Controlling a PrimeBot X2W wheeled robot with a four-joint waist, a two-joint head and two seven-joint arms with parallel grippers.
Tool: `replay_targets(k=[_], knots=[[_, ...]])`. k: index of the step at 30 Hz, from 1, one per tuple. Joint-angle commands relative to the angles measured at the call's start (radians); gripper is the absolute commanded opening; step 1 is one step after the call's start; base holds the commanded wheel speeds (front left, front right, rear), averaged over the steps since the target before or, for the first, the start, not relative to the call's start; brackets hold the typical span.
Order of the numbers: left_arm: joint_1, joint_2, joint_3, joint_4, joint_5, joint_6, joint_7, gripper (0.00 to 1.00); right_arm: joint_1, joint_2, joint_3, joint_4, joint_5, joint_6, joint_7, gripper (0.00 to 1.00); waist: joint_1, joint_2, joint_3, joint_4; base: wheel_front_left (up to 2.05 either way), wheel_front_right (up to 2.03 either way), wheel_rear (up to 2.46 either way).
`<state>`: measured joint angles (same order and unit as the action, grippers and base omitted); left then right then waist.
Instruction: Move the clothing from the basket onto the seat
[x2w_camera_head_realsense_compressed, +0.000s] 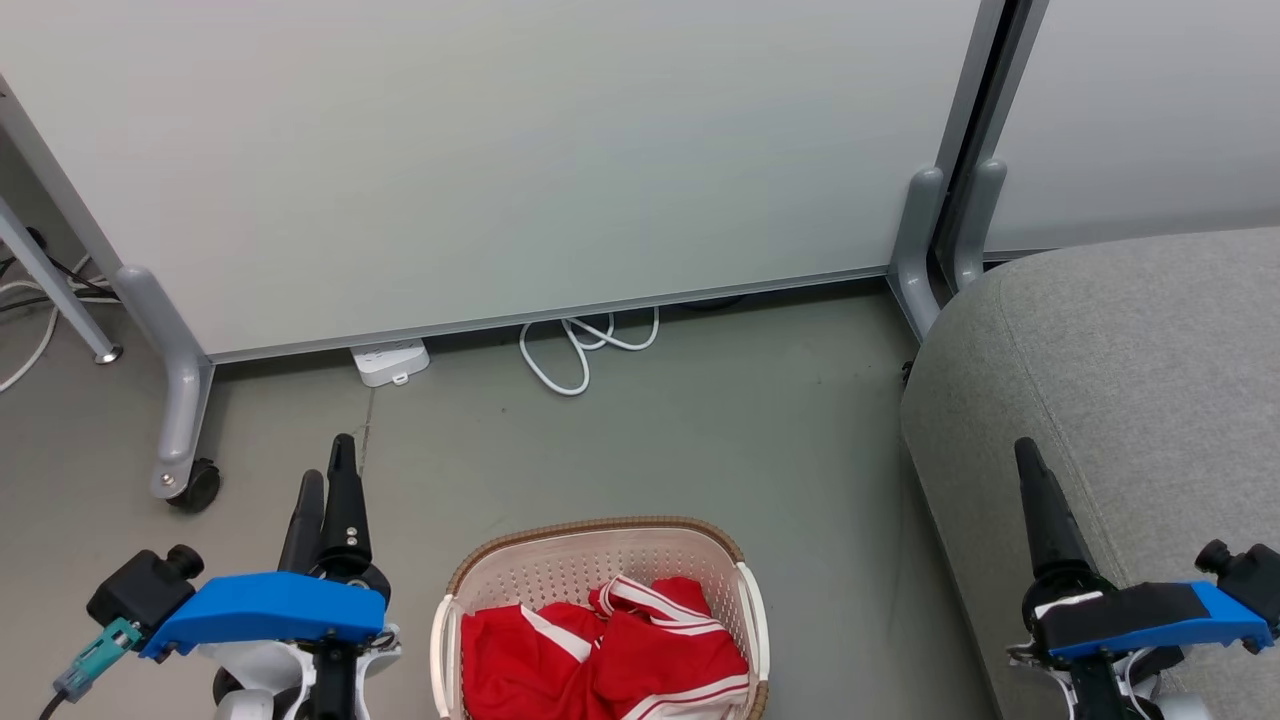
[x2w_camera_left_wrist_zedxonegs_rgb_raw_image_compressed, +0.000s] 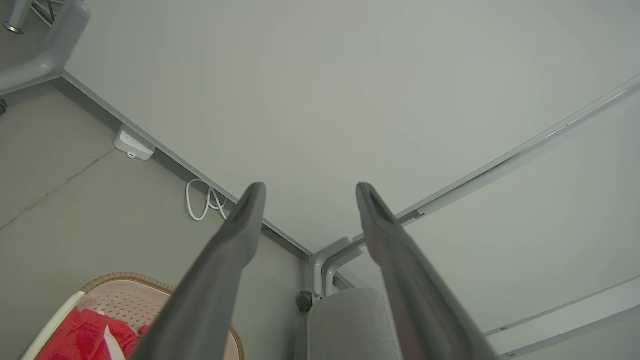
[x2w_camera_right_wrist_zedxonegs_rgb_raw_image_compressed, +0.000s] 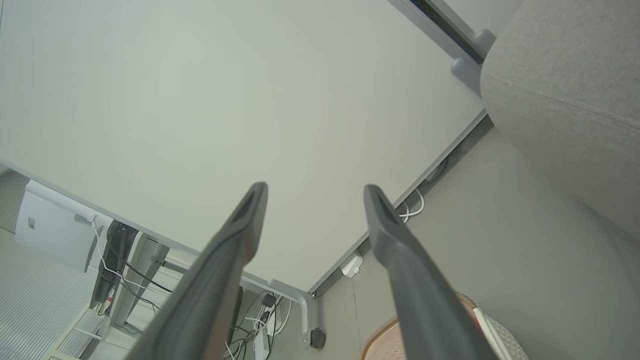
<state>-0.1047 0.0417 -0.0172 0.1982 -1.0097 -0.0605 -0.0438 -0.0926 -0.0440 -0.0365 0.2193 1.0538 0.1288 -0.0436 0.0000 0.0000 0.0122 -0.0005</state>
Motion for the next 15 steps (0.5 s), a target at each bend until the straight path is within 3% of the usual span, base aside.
replay_targets(k=[1,15], knots=[[-0.032,0.008,-0.014,-0.015,0.053,0.007,-0.012,1.0,-0.021,-0.006,0.009,-0.015,-0.05,0.001,-0.012,1.0,0.0,0.0,0.0,0.0,0.0,0.0,0.0],[-0.042,0.009,-0.064,0.008,0.297,0.03,-0.058,1.0,-0.02,-0.006,0.037,0.003,-0.264,0.002,-0.059,1.0,0.0,0.0,0.0,0.001,0.0,0.0,0.0]])
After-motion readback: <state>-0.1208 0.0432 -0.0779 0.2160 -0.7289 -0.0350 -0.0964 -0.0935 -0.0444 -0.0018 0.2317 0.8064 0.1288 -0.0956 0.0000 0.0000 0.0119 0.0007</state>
